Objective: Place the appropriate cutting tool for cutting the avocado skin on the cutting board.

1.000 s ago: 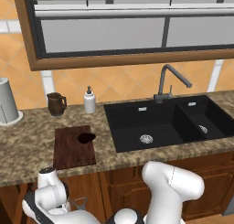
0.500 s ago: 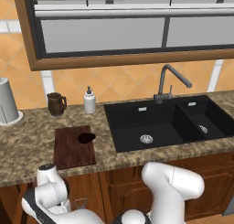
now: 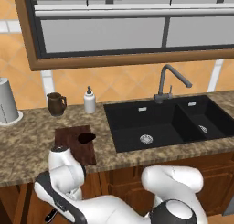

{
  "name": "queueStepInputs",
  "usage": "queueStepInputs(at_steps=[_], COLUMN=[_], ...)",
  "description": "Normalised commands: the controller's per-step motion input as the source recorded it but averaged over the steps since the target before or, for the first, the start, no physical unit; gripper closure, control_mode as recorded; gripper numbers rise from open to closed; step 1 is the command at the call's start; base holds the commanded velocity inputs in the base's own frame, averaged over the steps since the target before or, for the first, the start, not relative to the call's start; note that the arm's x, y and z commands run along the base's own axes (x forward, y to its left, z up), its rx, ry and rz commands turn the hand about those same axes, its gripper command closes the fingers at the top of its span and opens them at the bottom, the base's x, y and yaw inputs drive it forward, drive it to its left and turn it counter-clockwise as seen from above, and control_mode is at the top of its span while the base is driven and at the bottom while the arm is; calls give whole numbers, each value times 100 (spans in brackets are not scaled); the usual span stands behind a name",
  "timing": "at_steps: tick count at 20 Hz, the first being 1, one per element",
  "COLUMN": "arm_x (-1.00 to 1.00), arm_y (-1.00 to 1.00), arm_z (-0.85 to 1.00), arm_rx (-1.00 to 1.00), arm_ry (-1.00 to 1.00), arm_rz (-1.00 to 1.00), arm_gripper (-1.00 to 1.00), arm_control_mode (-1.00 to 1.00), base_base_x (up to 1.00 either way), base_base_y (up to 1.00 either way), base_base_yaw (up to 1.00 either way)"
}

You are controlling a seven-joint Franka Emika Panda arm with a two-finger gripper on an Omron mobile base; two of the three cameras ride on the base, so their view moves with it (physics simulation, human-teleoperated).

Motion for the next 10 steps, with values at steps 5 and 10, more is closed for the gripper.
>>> queueStepInputs(at_steps=[5, 10], arm_x=[6, 56], arm_y=[-13, 0], arm_z=[100, 91], arm_rx=[0, 0], arm_ry=[-9, -13], arm_rz=[-26, -22], arm_gripper=[100, 100], arm_control_mode=[-100, -100], base_base_x=[0, 0], base_base_y=[0, 0], base_base_yaw=[0, 0])
